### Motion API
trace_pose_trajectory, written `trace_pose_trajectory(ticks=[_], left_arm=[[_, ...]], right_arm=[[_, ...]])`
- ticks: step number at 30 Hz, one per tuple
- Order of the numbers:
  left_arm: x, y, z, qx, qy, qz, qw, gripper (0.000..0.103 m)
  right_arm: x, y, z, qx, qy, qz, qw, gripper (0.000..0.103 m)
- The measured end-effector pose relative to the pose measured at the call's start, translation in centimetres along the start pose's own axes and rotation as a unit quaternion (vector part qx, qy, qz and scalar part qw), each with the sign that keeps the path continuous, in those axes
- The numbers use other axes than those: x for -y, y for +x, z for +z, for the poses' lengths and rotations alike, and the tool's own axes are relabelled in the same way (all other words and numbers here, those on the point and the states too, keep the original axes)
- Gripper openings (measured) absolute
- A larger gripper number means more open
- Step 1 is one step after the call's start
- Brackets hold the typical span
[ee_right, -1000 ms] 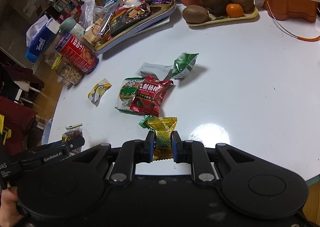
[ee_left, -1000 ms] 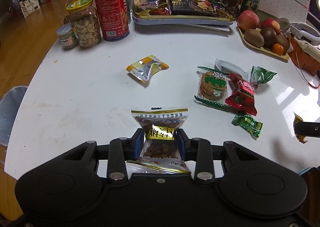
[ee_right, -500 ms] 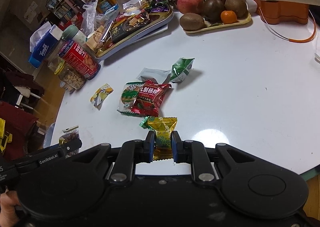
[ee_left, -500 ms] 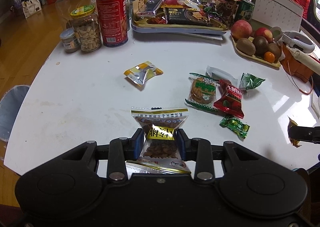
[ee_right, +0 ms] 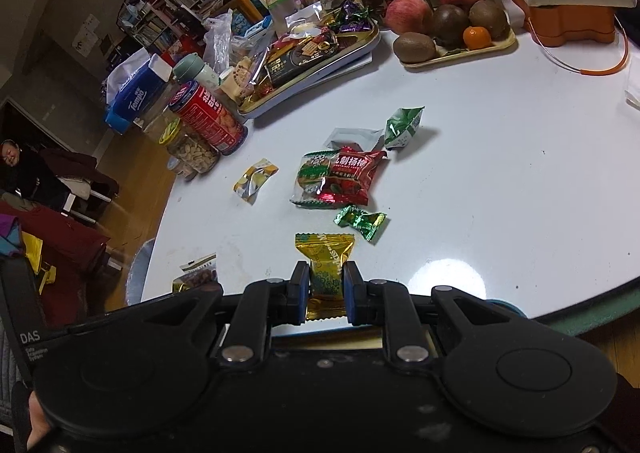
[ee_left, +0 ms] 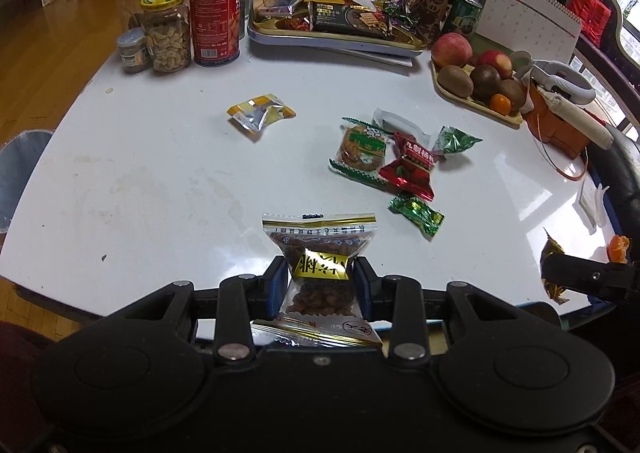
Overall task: Organize snacks
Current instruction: 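Carry the gold candy and brown packet in both grippers over the gold tray, then open both grippers to drop the snacks into the gold tray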
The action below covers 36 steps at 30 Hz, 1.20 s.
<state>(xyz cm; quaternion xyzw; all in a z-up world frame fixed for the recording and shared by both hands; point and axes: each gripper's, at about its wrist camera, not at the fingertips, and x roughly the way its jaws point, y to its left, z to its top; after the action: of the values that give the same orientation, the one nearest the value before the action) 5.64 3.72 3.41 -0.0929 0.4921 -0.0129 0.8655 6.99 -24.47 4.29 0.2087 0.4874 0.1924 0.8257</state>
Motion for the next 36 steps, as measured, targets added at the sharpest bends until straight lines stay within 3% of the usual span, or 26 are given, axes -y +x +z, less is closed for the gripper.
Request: trace_pose_trajectory(ticks=[12,21,25,27,36], left_arm=[[1.8,-0.7,-4.3,-0.058,0.009,-0.021,0.9980,0.044],[2.3,1.6,-6.8,-0.104,0.010,-0.011,0.9945,0.044],[2.7,2.5,-7.3,-0.144,0.013,-0.018,0.9893,0.045],[2.5,2.3,-7.3,-0.138,0.010,-0.018,0.9902,0.049],[1.2,1.0,-5.4,-0.113,0.002,-0.017,0.9935,0.049]], right_arm=[[-0.7,-0.9,-5.0,-0.071,-0.023,0.000,0.997,0.020],[-0.9,0.9,-7.5,-0.108,-0.041,-0.034,0.993,0.021],[-0.7,1.4,-7.7,-0.118,-0.041,-0.051,0.991,0.026],[-0.2,1.2,-7.5,-0.110,-0.028,-0.053,0.992,0.032],[-0.6,0.0,-6.1,-0.079,-0.029,-0.034,0.996,0.033]])
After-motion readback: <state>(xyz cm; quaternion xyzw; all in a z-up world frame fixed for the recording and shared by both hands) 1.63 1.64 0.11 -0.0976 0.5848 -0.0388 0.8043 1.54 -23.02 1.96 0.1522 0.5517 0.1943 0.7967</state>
